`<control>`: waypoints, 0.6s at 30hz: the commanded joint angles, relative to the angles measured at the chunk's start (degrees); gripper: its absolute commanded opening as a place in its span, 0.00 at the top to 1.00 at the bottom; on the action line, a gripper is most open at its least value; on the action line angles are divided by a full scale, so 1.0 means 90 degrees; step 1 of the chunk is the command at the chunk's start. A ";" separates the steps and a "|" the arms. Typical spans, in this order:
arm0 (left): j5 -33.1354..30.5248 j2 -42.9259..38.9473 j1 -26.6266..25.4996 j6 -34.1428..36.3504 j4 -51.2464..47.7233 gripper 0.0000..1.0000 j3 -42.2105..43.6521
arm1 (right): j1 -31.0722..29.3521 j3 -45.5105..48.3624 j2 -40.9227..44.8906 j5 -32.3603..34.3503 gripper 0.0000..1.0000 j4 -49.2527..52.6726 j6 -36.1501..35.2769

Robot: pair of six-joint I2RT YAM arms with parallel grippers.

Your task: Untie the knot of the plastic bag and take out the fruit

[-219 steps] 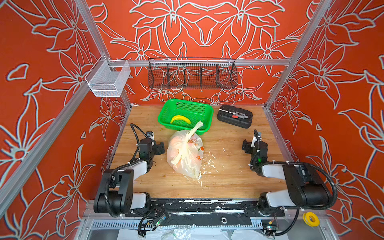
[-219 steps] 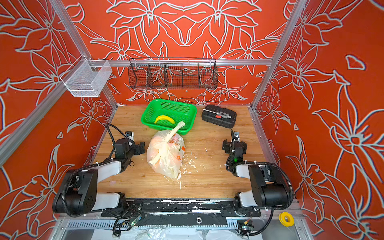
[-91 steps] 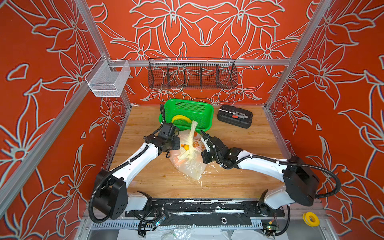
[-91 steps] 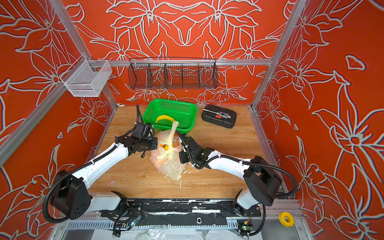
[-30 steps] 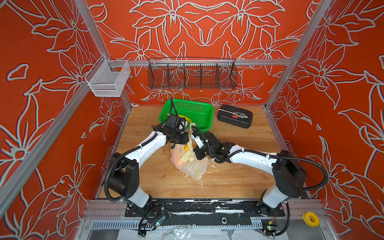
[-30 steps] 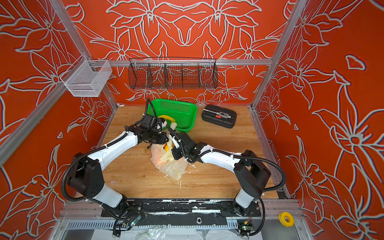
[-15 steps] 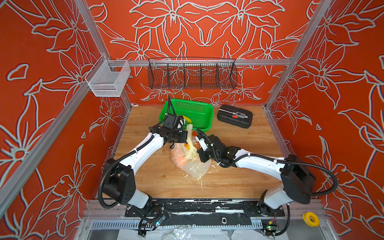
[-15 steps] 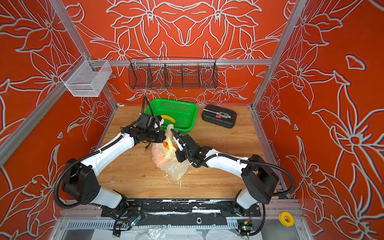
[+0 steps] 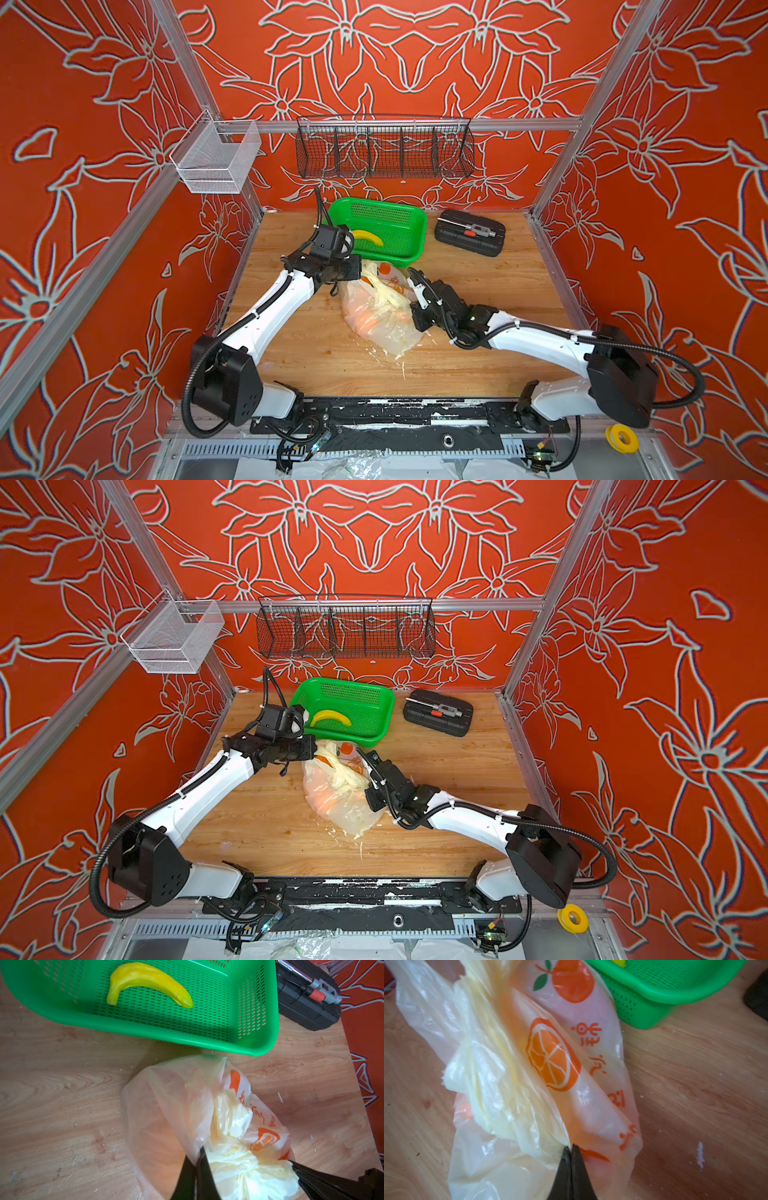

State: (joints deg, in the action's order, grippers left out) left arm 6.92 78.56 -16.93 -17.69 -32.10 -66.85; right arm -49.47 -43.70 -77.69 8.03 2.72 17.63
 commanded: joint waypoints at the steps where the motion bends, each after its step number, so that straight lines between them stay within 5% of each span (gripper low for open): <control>1: -0.0191 -0.0359 0.0133 -0.0153 0.0047 1.00 0.0196 | 0.0208 0.0236 0.0262 0.0694 1.00 0.0438 0.0384; 6: 0.0234 -0.0532 0.0131 -0.0240 0.0125 1.00 0.0388 | 0.0367 0.0395 0.0704 0.0826 0.97 0.0589 0.0649; 12: 0.0578 -0.0614 0.0132 -0.0278 0.0441 1.00 0.0613 | 0.0360 0.0142 0.1352 -0.0079 0.57 0.0474 0.0478; 18: 0.0766 -0.0468 0.0133 -0.0287 0.0412 1.00 0.0502 | 0.0232 -0.0647 0.1095 -0.1383 0.45 0.0401 -0.0023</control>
State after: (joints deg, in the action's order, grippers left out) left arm 12.16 74.02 -16.08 -19.59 -29.17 -61.54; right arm -46.63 -44.47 -66.04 2.37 6.44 20.12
